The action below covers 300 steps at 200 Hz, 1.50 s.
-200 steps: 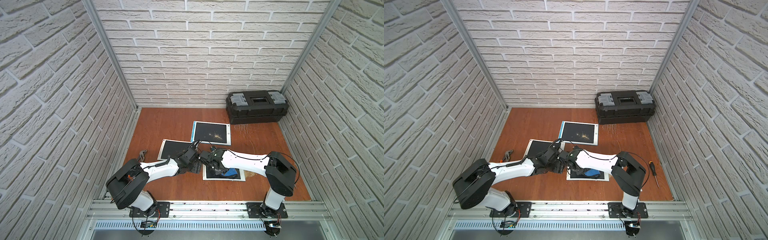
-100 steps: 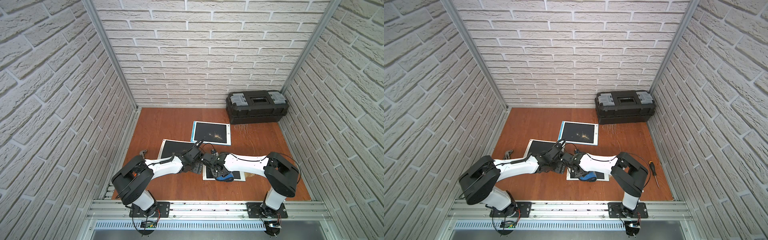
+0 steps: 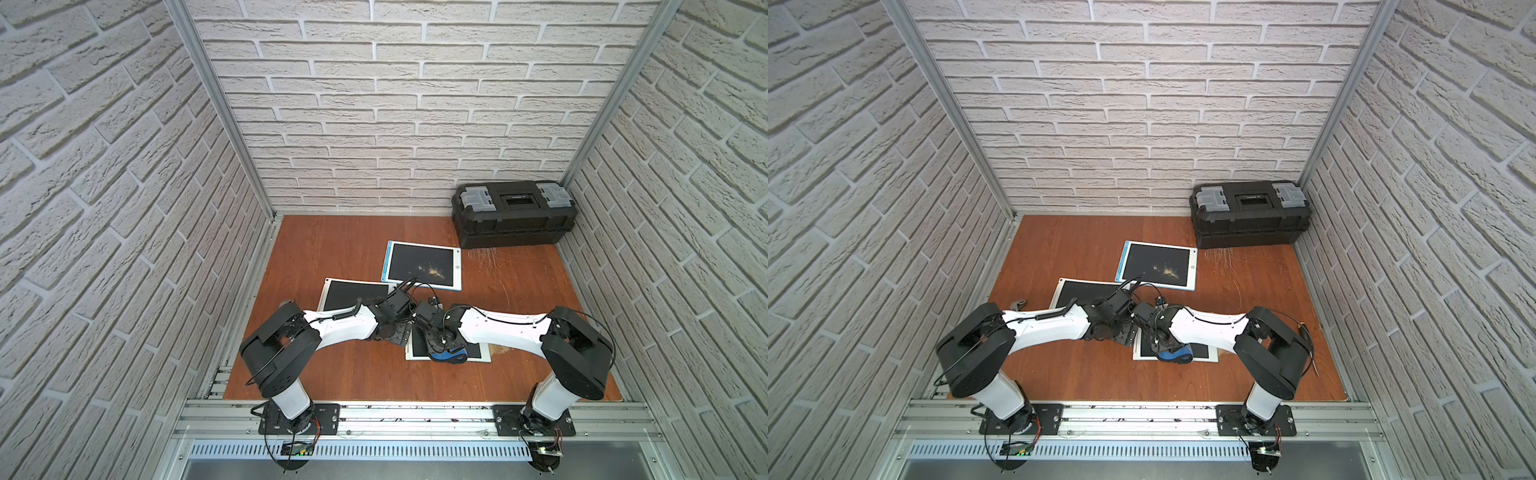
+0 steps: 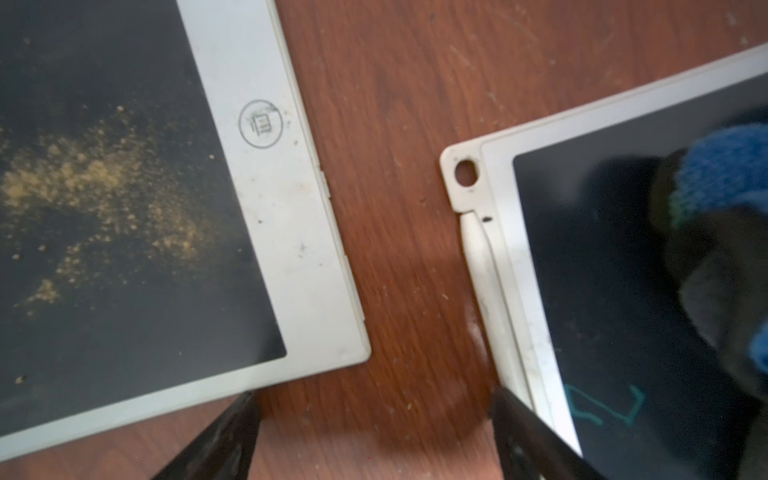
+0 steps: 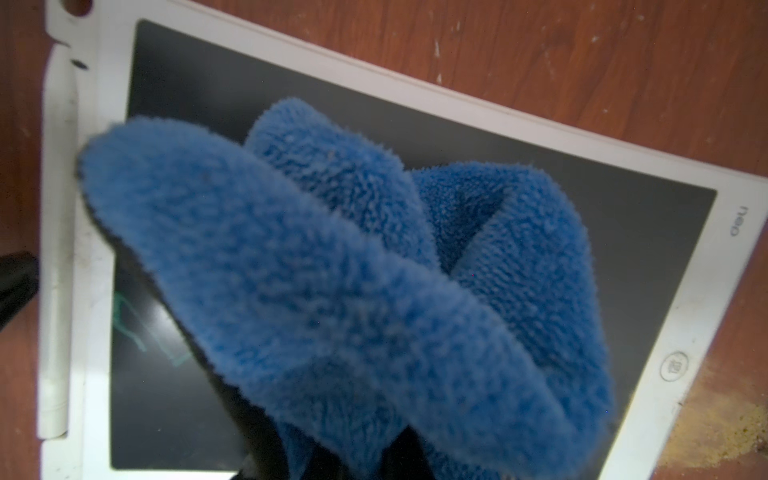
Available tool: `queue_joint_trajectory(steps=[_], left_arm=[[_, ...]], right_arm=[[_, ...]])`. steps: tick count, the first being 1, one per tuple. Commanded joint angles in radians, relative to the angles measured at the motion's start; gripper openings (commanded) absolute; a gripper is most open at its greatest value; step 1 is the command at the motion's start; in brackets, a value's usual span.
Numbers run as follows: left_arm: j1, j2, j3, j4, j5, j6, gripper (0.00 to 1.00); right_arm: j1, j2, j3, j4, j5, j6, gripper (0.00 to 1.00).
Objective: Wipe the drawing tablet
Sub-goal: Wipe the dirt from the drawing tablet.
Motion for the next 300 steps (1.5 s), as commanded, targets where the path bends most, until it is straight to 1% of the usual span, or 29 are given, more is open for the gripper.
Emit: queue_joint_trajectory(steps=[1, 36, 71, 109, 134, 158, 182, 208, 232, 262, 300], left_arm=[[-0.036, 0.049, 0.015, -0.047, 0.069, -0.011, 0.89], [-0.047, 0.086, 0.025, -0.032, 0.095, -0.021, 0.89], [-0.053, 0.023, 0.018, -0.002, 0.106, -0.038, 0.89], [-0.053, 0.010, 0.013, -0.002, 0.100, -0.042, 0.89], [-0.050, -0.049, -0.023, 0.003, 0.058, -0.046, 0.89], [-0.042, -0.072, -0.031, 0.006, 0.075, -0.043, 0.89], [-0.047, -0.060, -0.029, 0.027, 0.100, -0.045, 0.89], [-0.047, -0.015, -0.016, 0.022, 0.100, -0.040, 0.89], [-0.049, 0.025, 0.005, -0.007, 0.077, -0.034, 0.89], [-0.062, 0.069, 0.052, -0.084, 0.015, -0.009, 0.89], [-0.066, 0.116, 0.078, -0.122, 0.012, 0.009, 0.90]], right_arm=[[-0.021, 0.143, -0.092, 0.201, -0.180, 0.019, 0.03], [-0.025, 0.140, -0.100, 0.212, -0.180, 0.020, 0.03], [-0.030, 0.139, -0.102, 0.219, -0.183, 0.016, 0.03], [-0.031, 0.140, -0.102, 0.224, -0.187, 0.015, 0.03], [-0.031, 0.136, -0.102, 0.221, -0.184, 0.014, 0.03], [-0.033, 0.137, -0.098, 0.219, -0.183, 0.013, 0.03], [-0.033, 0.140, -0.094, 0.218, -0.184, 0.014, 0.03], [-0.033, 0.140, -0.096, 0.216, -0.186, 0.017, 0.03], [-0.033, 0.133, -0.094, 0.209, -0.184, 0.018, 0.03], [-0.033, 0.125, -0.094, 0.213, -0.190, 0.021, 0.03], [-0.033, 0.126, -0.091, 0.219, -0.203, 0.025, 0.03]])
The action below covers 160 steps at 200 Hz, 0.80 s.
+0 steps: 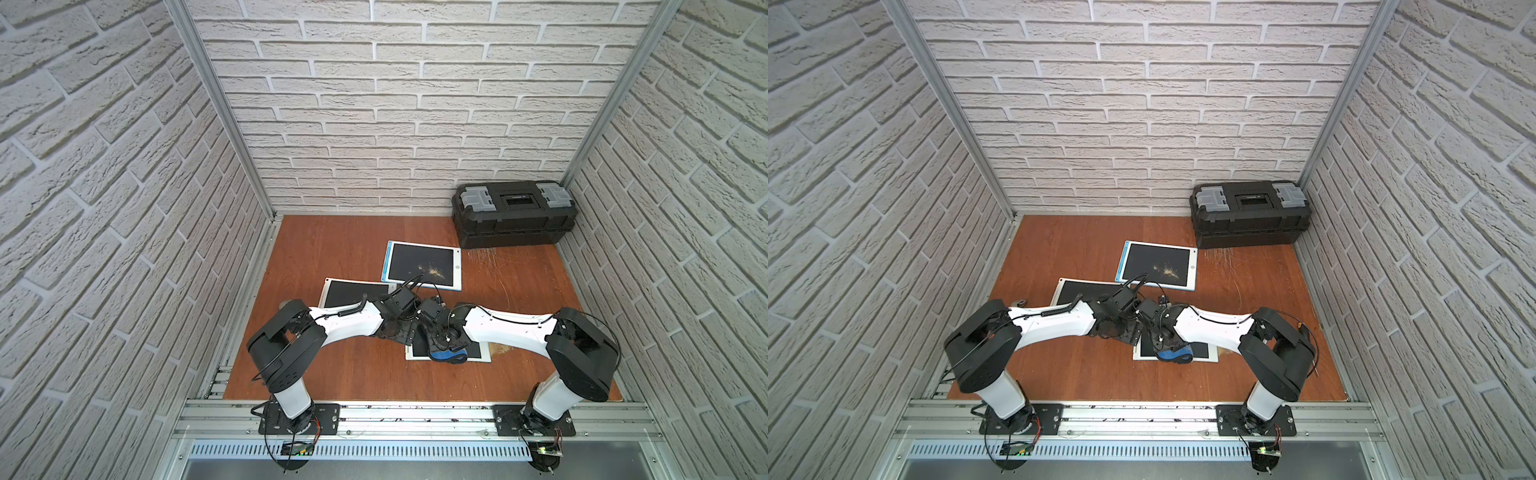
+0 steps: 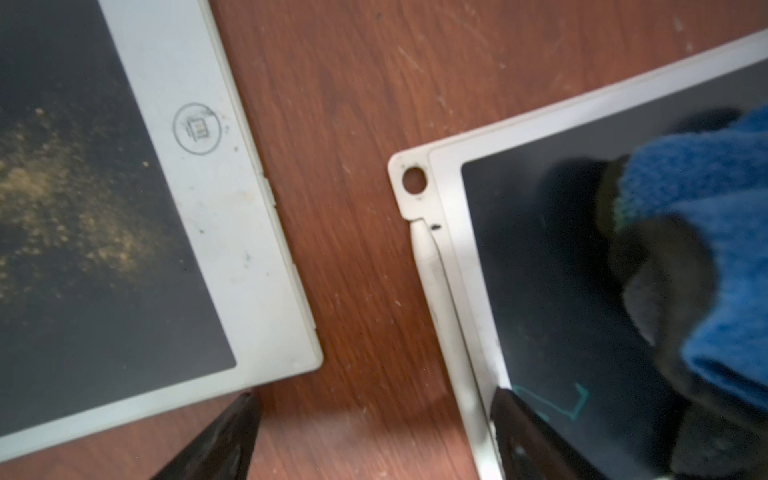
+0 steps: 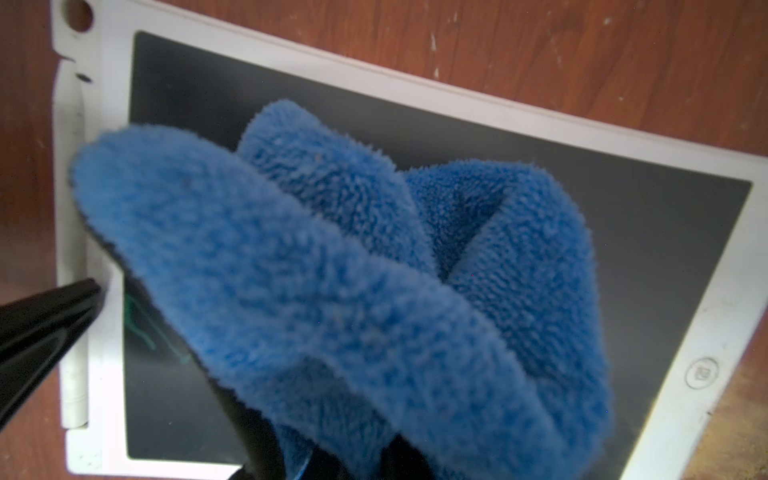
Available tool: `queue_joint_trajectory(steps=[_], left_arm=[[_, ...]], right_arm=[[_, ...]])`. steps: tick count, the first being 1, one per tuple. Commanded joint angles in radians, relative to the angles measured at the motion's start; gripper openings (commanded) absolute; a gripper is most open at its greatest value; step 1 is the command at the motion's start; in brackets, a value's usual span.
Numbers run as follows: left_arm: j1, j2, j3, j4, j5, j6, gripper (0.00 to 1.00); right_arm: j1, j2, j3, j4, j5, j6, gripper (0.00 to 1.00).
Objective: Wipe the drawing tablet
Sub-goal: Wipe the dirt from the drawing tablet.
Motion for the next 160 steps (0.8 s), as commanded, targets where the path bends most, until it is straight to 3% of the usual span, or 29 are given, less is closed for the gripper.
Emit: queue_joint_trajectory(steps=[1, 68, 160], left_arm=[[-0.053, 0.068, 0.007, -0.078, -0.025, 0.023, 0.90], [-0.052, 0.125, -0.014, -0.090, 0.051, 0.024, 0.88], [-0.027, 0.139, -0.062, -0.048, 0.102, 0.026, 0.87]], right_arm=[[-0.004, 0.152, -0.073, 0.191, -0.145, 0.025, 0.03], [-0.049, 0.138, -0.140, 0.231, -0.181, 0.032, 0.03], [-0.345, -0.190, -0.332, 0.080, -0.158, -0.008, 0.03]])
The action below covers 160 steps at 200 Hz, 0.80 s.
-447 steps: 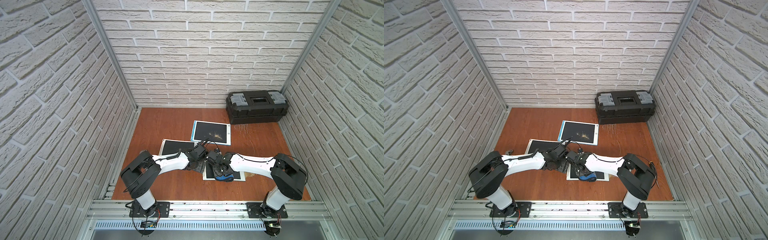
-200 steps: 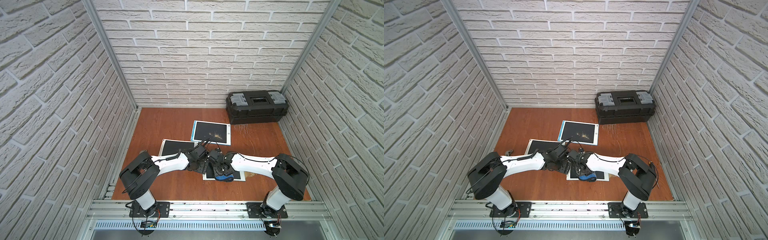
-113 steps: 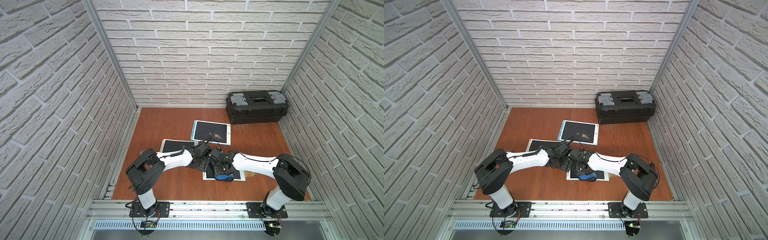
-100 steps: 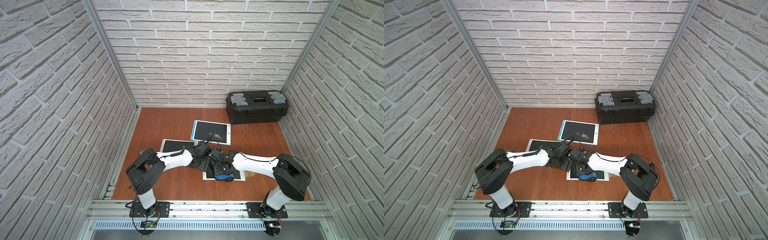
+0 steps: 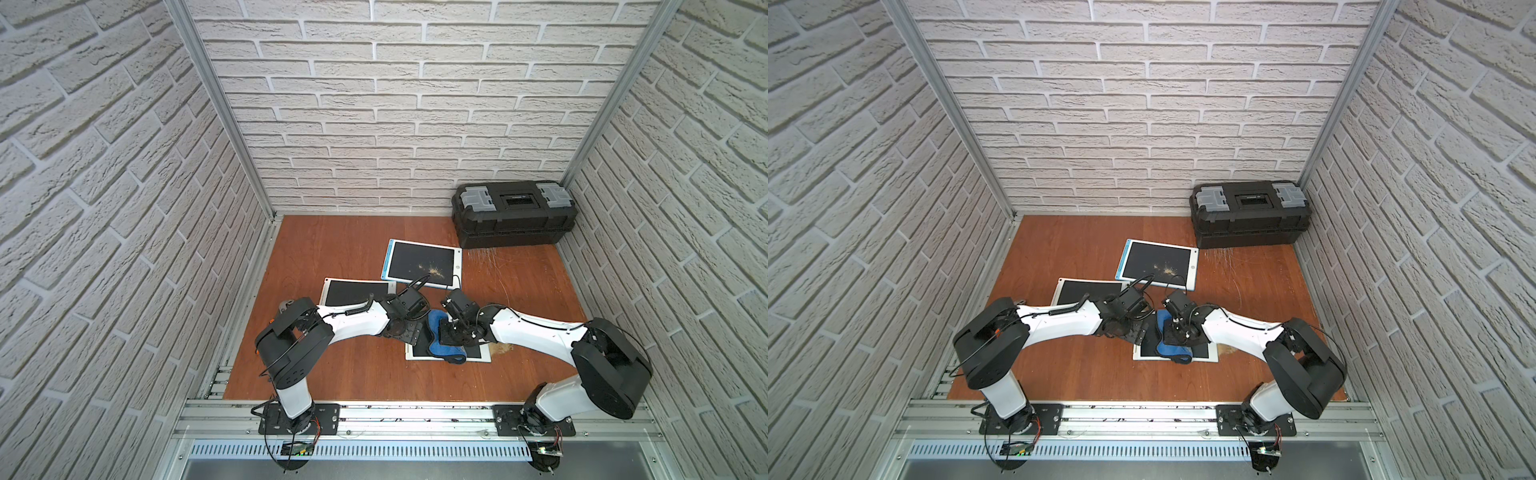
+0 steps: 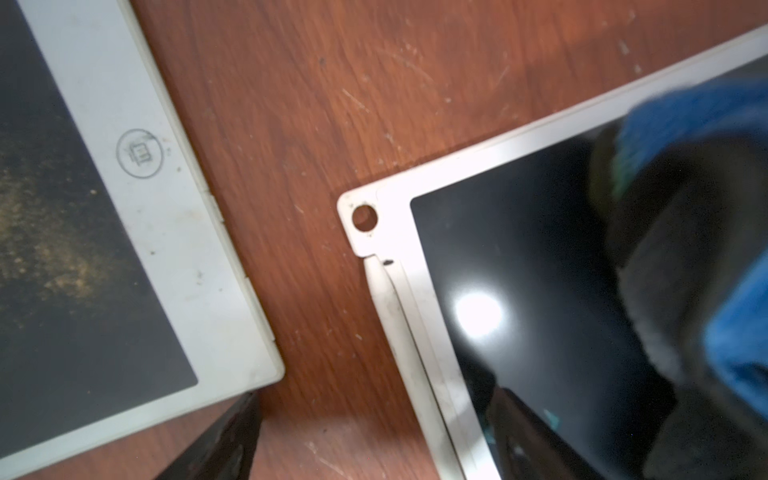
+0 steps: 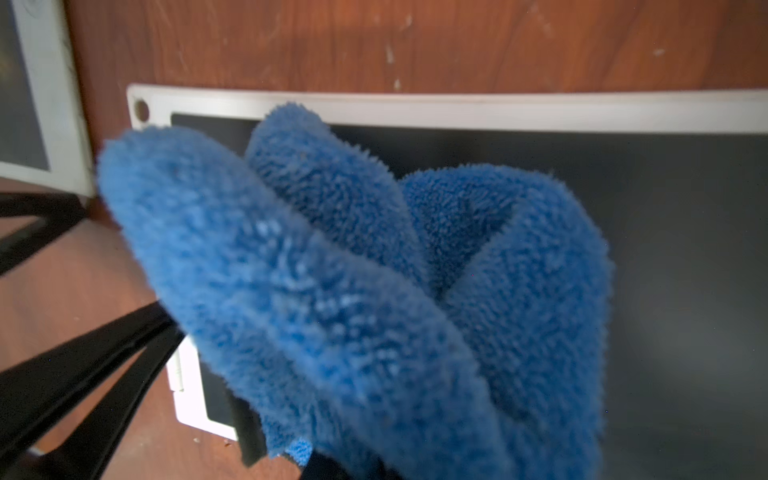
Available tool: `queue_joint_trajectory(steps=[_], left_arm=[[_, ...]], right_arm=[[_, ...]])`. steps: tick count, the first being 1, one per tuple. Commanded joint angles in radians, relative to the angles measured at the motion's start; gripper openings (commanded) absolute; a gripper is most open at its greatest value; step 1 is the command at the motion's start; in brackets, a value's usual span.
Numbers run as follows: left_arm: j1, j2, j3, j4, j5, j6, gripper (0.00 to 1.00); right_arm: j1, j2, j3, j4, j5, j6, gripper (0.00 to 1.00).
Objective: Wipe the drawing tablet
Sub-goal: Wipe the dirt from the drawing tablet.
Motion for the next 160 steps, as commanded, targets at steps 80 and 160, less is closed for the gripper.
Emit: queue_joint_trajectory(steps=[80, 160], left_arm=[[0.012, 0.049, -0.128, -0.058, 0.108, -0.001, 0.88], [0.011, 0.049, -0.115, -0.058, 0.110, -0.001, 0.88]], right_arm=[[-0.257, -0.393, -0.046, -0.513, 0.434, 0.029, 0.03], [-0.057, -0.436, -0.011, -0.347, 0.181, -0.132, 0.03]])
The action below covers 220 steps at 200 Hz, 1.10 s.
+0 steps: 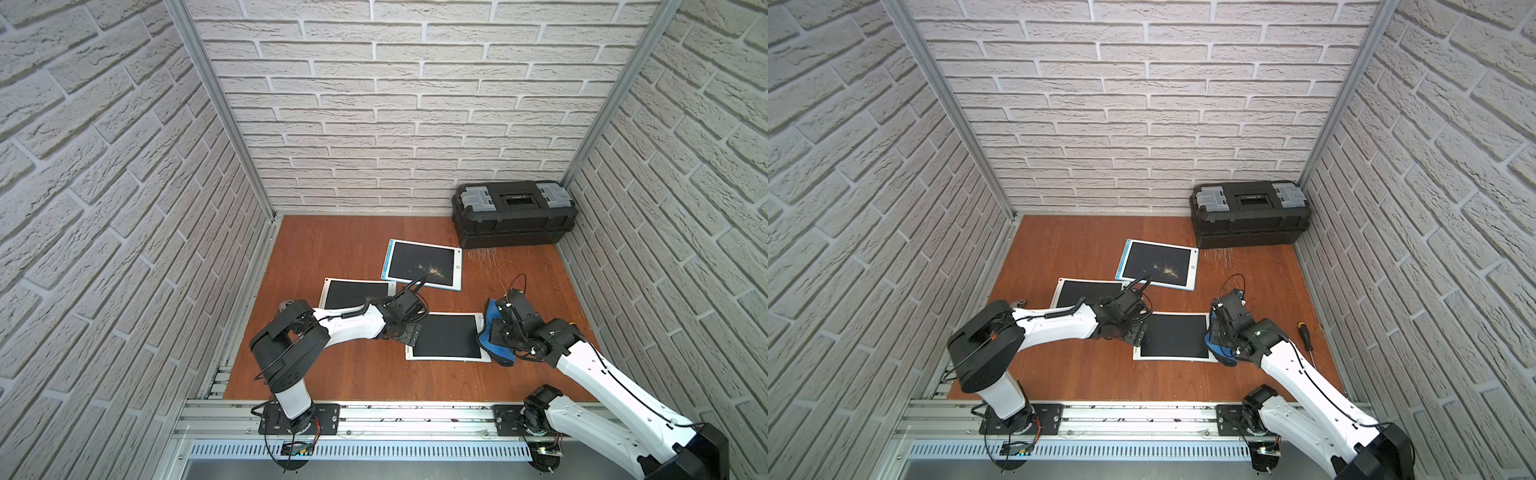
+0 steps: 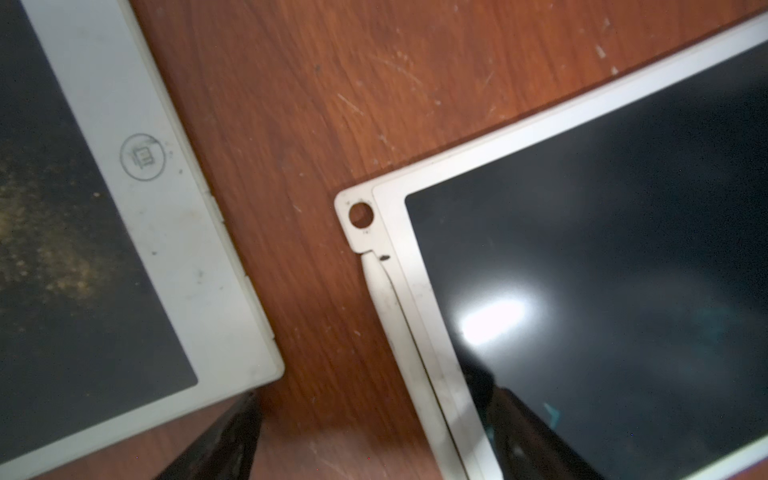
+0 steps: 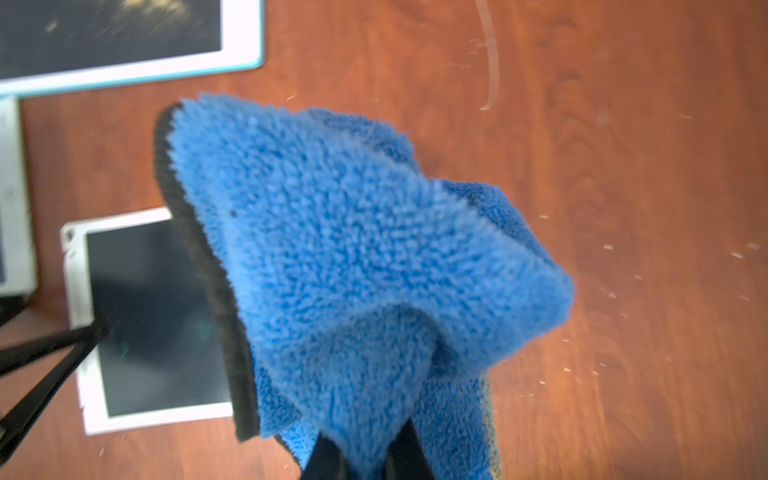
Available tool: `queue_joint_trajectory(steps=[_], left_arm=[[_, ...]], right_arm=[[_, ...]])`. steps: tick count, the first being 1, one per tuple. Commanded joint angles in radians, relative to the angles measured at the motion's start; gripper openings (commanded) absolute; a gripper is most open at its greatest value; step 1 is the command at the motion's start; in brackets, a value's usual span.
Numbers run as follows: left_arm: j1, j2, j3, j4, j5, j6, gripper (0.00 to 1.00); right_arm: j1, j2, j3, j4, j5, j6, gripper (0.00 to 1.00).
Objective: Wipe the drawing tablet
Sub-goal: Wipe the dirt from the drawing tablet.
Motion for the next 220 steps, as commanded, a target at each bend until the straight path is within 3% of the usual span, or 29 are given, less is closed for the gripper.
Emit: queue_joint_trajectory(steps=[1, 35, 49, 79, 136, 178, 220], left_arm=[[0.005, 0.090, -0.065, -0.106, 0.109, -0.016, 0.88], [0.005, 0.092, -0.065, -0.105, 0.110, -0.019, 0.88], [0.003, 0.091, -0.066, -0.104, 0.109, -0.021, 0.88], [0.002, 0.089, -0.070, -0.101, 0.109, -0.024, 0.88], [0.004, 0.078, -0.088, -0.094, 0.110, -0.023, 0.88], [0.008, 0.066, -0.093, -0.089, 0.105, -0.022, 0.88], [0.009, 0.019, -0.094, -0.092, 0.084, -0.017, 0.89]], right_arm=[[0.083, 0.112, 0.023, 0.084, -0.094, -0.054, 0.03], [0.184, 0.316, 0.038, 0.187, -0.125, -0.038, 0.03], [0.183, 0.383, 0.025, 0.234, -0.151, -0.023, 0.02], [0.131, 0.460, 0.001, 0.201, -0.072, 0.032, 0.02], [-0.182, 0.260, -0.085, 0.113, -0.098, 0.037, 0.02], [-0.195, 0.141, 0.012, 0.052, -0.152, -0.060, 0.03], [-0.198, 0.067, 0.130, -0.094, 0.022, -0.074, 0.03]])
